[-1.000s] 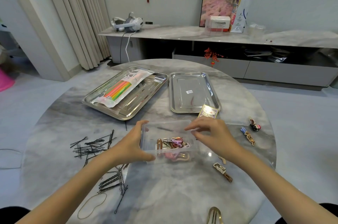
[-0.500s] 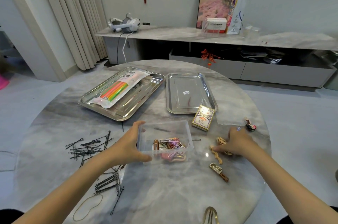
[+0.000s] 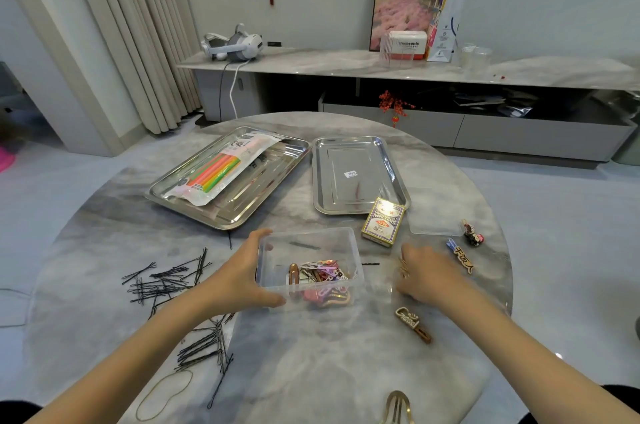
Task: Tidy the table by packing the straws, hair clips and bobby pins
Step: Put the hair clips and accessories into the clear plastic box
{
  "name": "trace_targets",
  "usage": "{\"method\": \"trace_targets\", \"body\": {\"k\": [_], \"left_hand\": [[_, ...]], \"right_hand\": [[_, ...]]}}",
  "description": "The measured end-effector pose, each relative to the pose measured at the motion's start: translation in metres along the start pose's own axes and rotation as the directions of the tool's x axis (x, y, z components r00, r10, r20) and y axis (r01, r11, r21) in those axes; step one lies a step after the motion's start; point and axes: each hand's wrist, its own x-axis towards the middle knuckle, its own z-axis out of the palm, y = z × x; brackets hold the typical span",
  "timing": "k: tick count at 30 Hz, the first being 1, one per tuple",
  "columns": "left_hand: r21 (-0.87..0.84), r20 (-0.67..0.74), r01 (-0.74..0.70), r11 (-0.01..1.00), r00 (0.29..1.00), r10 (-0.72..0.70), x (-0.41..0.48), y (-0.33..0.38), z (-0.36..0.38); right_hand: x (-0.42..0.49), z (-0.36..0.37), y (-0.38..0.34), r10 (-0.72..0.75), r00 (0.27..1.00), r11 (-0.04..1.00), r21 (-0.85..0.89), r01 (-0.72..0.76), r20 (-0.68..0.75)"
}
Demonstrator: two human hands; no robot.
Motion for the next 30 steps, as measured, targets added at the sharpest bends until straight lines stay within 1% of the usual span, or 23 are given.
{"method": "trace_targets", "body": {"k": [1,3,7,11,13,14,15,16,17,18,19,20,21,22,24,27,29,30], "left_hand": [[-0.005,-0.001,0.001,1.000,1.000,-0.001,0.000,0.000,0.000],[-0.010,-0.004,0.001,1.000,1.000,-0.001,0.001,0.000,0.000],[-0.009,-0.003,0.006,1.000,1.000,-0.006,0.001,-0.001,0.000],[-0.004,0.000,0.009,1.000,1.000,-0.009,0.001,-0.001,0.000],[0.001,0.000,0.009,1.000,1.000,-0.009,0.001,-0.001,0.000],[0.007,0.001,0.009,1.000,1.000,-0.009,0.001,-0.001,0.000],[0.013,0.001,0.009,1.000,1.000,-0.009,0.001,-0.001,0.000],[0.017,0.001,0.010,1.000,1.000,-0.010,0.001,-0.001,0.000],[0.018,0.000,0.011,1.000,1.000,-0.011,0.001,-0.001,0.000],[0.015,-0.001,0.011,1.000,1.000,-0.011,0.001,0.000,0.000],[0.013,-0.001,0.010,1.000,1.000,-0.010,0.001,0.000,0.001],[0.012,-0.003,0.009,1.000,1.000,-0.009,0.000,0.000,0.001],[0.011,-0.006,0.009,1.000,1.000,-0.009,0.000,0.000,0.001],[0.011,-0.007,0.010,1.000,1.000,-0.010,0.000,0.000,0.001],[0.014,-0.009,0.013,1.000,1.000,-0.013,-0.001,0.001,0.001],[0.048,-0.020,0.005,0.999,1.000,-0.004,-0.002,0.002,0.002],[0.055,-0.017,0.002,0.998,1.000,-0.001,-0.002,0.003,0.002],[0.054,-0.015,0.003,0.999,1.000,-0.002,-0.002,0.004,0.002]], "right_hand": [[0.000,0.004,-0.003,-0.017,1.000,0.999,-0.044,0.017,-0.006],[0.002,0.011,-0.007,-0.027,0.999,0.998,-0.065,0.028,0.022],[0.004,0.015,-0.007,0.015,0.996,0.998,-0.058,-0.011,0.084],[0.003,0.007,-0.007,0.040,0.990,0.999,-0.006,-0.040,0.137],[0.004,0.000,-0.007,0.038,0.982,0.997,0.052,-0.048,0.186],[0.004,-0.003,-0.007,0.031,0.977,0.990,0.130,-0.060,0.209],[0.004,-0.007,-0.007,0.021,0.974,0.963,0.258,-0.081,0.225],[0.004,-0.012,-0.009,0.000,0.973,0.894,0.436,-0.103,0.231],[0.003,-0.017,-0.012,-0.019,0.972,0.750,0.646,-0.141,0.234],[0.001,-0.023,-0.016,-0.035,0.968,0.528,0.827,-0.194,0.250],[-0.001,-0.029,-0.021,-0.072,0.961,0.274,0.931,-0.239,0.268],[-0.002,-0.035,-0.026,-0.121,0.954,0.046,0.962,-0.270,0.274],[-0.004,-0.040,-0.030,-0.164,0.949,-0.118,0.950,-0.289,0.269],[-0.004,-0.043,-0.035,-0.192,0.946,-0.222,0.928,-0.301,0.261],[-0.005,-0.045,-0.043,-0.205,0.949,-0.339,0.892,-0.298,0.239],[-0.006,-0.043,-0.052,-0.213,0.957,-0.455,0.847,-0.275,0.197],[-0.007,-0.043,-0.056,-0.257,0.950,-0.494,0.821,-0.285,0.176],[-0.007,-0.044,-0.057,-0.273,0.947,-0.489,0.824,-0.286,0.167]]}}
